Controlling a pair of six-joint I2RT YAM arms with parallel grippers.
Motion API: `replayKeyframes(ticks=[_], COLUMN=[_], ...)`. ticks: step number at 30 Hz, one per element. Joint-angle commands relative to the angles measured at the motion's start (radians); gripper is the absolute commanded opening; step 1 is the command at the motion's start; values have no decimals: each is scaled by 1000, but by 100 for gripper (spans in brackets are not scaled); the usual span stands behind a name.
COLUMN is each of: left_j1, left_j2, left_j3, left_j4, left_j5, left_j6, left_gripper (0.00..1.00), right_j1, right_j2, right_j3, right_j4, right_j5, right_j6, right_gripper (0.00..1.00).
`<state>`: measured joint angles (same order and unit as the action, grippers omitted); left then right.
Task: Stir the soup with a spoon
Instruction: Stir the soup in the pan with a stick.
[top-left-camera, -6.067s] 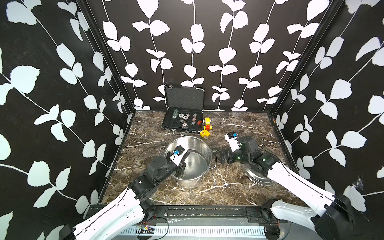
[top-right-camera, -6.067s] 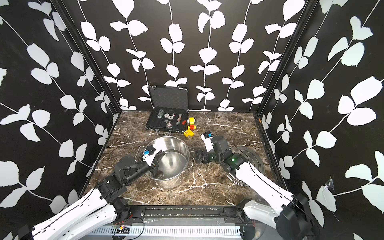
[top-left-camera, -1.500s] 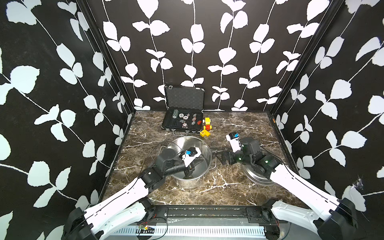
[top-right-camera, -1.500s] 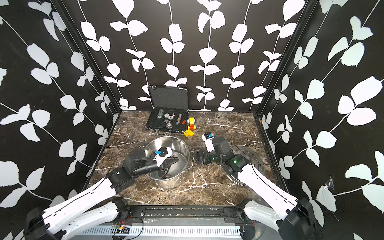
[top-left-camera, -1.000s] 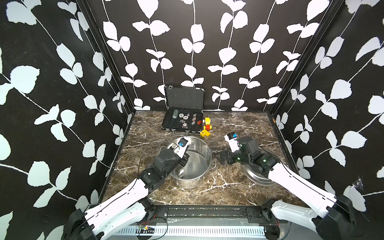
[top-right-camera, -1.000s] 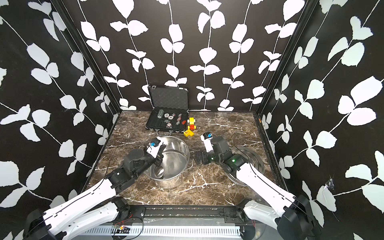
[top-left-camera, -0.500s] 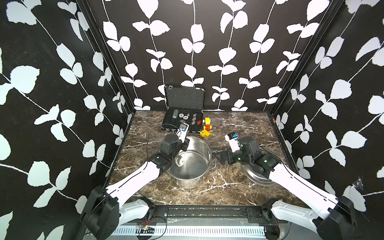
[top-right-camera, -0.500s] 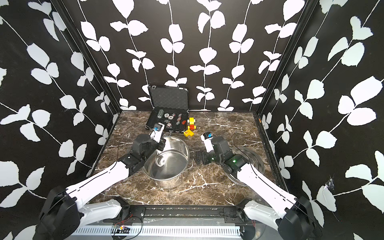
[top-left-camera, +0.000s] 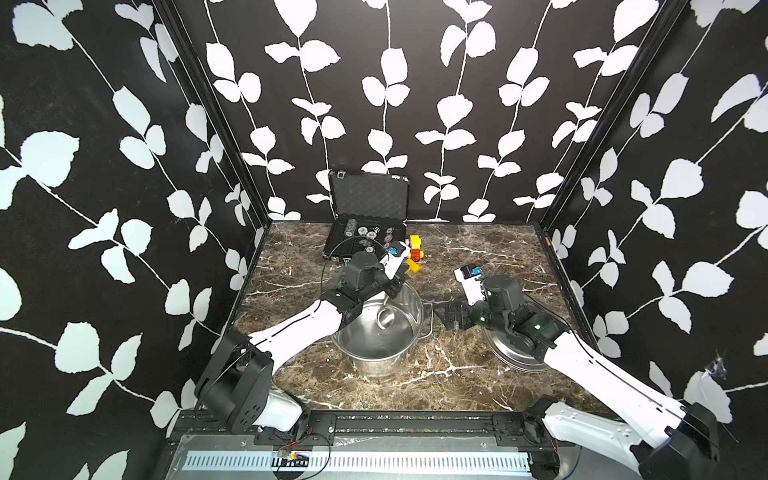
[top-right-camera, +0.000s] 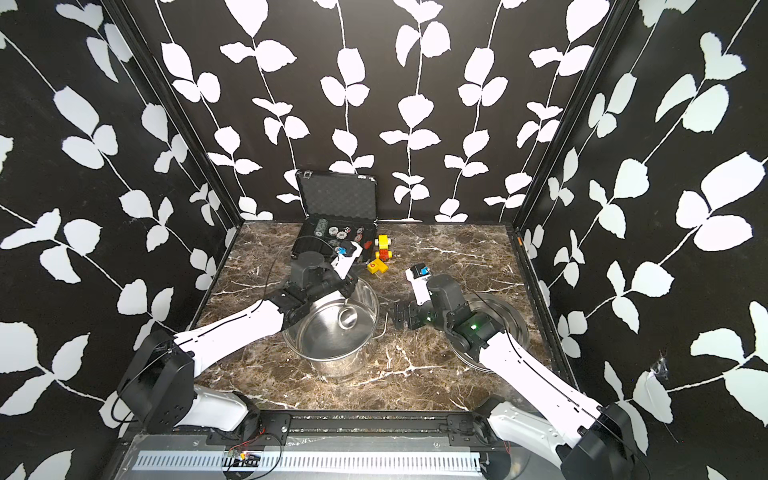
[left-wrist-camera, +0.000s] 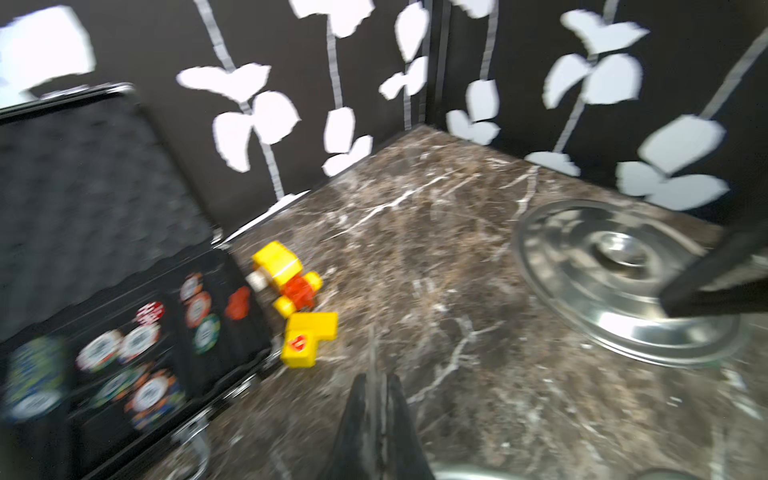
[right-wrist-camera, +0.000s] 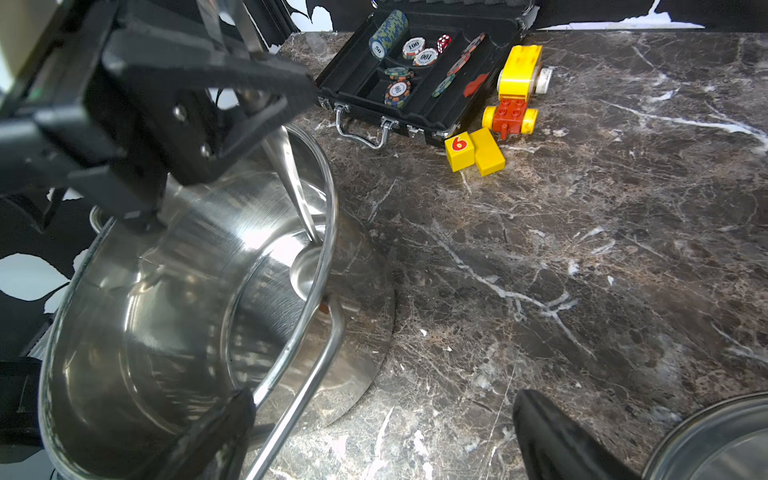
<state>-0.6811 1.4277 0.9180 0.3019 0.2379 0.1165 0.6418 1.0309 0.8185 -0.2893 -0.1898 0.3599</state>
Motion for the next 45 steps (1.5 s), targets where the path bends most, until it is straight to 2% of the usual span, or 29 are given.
replayKeyframes(ticks=[1, 11, 20, 26, 30, 34, 41, 45], left_j1=[-59, -150, -158, -158, -149, -103, 55, 107], left_j2=[-18, -149, -378, -535, -595, -609, -579, -511], left_j3=[32, -94, -230, -281, -298, -317, -357, -342], left_j4=[27, -13, -183, -327, -355, -307, -100, 2], left_j5=[110, 236, 226, 76, -49, -173, -348, -357], left_j6=[54, 29, 14, 31, 34, 2, -135, -154], left_gripper=[0, 0, 0, 0, 0, 0, 0, 0], right_j1=[9, 9, 9, 8, 8, 9, 9, 9], right_j2=[-16, -22, 1, 23, 39, 42, 30, 13], right_j3=[-6, -23, -14, -3, 5, 9, -8, -24], right_j4=[17, 29, 39, 49, 55, 54, 55, 57], right_j5=[21, 29, 21, 8, -3, -8, -4, 1], right_j6=[7, 7, 2, 1, -1, -7, -9, -7], right_gripper=[99, 99, 99, 99, 99, 99, 99, 99])
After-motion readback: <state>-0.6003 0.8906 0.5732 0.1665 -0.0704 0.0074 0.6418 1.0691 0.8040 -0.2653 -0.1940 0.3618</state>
